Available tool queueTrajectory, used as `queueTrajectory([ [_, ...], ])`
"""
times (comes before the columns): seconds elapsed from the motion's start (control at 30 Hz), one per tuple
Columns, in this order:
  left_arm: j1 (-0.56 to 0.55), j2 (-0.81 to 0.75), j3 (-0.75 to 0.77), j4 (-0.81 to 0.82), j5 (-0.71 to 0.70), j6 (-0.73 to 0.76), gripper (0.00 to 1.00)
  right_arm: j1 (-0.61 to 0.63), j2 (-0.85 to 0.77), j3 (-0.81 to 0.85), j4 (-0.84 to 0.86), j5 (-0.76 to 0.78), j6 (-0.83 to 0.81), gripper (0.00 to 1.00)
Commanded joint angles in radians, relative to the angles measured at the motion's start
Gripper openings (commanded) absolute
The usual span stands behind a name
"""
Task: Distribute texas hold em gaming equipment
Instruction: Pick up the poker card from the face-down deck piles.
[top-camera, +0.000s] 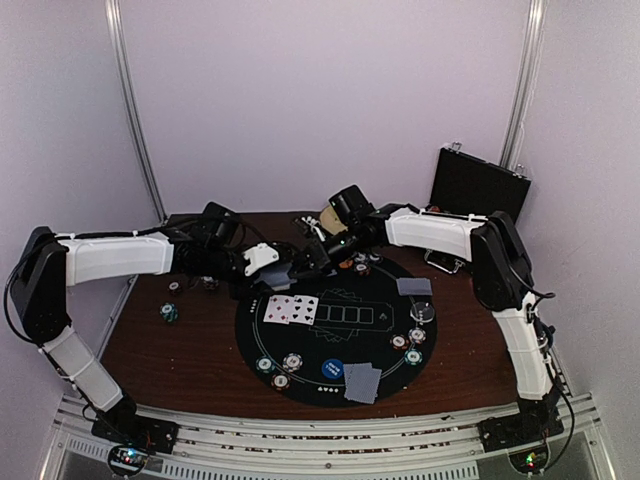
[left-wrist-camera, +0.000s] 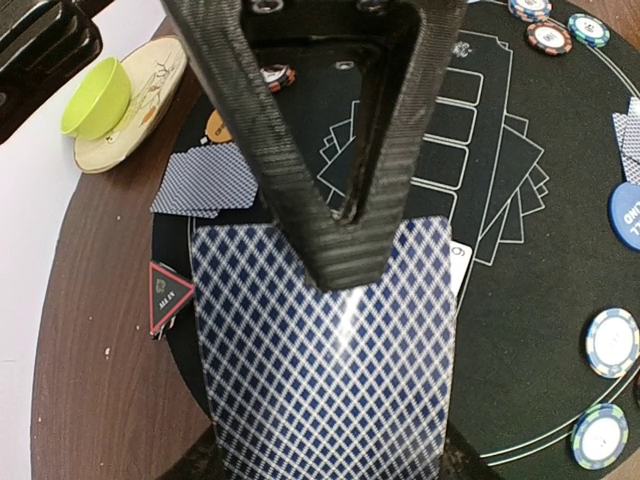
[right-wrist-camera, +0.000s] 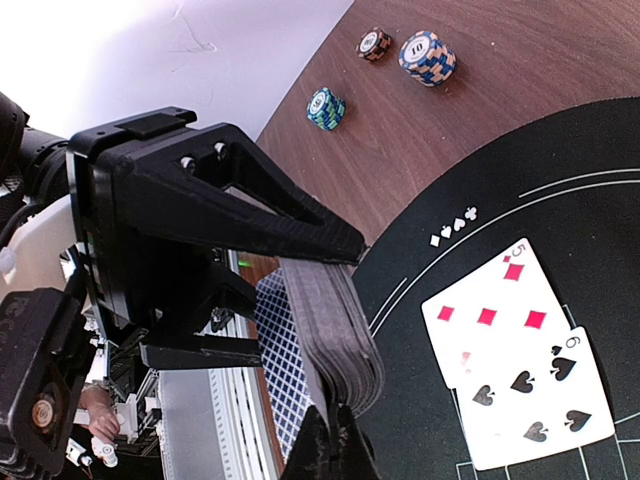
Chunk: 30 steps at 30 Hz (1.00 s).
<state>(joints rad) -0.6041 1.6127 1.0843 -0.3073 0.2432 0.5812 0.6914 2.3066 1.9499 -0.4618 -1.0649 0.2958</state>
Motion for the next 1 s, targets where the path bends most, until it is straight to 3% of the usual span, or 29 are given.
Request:
queueTrajectory([
  [0.0, 0.003, -0.001, -0.007, 0.079, -0.026, -0.014, 0.54, -0.025, -0.077, -0.047, 0.021, 0.003, 0.007, 0.00],
  [0.37, 0.004, 0.010, -0.013, 0.094, -0.064, -0.014, 0.54, -0.069, -0.135, -0.138, 0.090, -0.023, 0.055, 0.00],
  [0.53, 0.006, 0.012, -0.018, 0.099, -0.077, -0.016, 0.54, -0.110, -0.162, -0.130, 0.026, 0.027, -0.008, 0.00],
  [0.67, 0.016, 0.014, -0.020, 0.102, -0.079, -0.017, 0.54, -0.139, -0.202, -0.059, -0.137, 0.212, -0.160, 0.00],
  [0.97, 0.047, -0.008, -0.023, 0.106, -0.081, -0.020, 0.54, -0.120, -0.245, 0.058, -0.419, 0.829, -0.395, 0.00],
])
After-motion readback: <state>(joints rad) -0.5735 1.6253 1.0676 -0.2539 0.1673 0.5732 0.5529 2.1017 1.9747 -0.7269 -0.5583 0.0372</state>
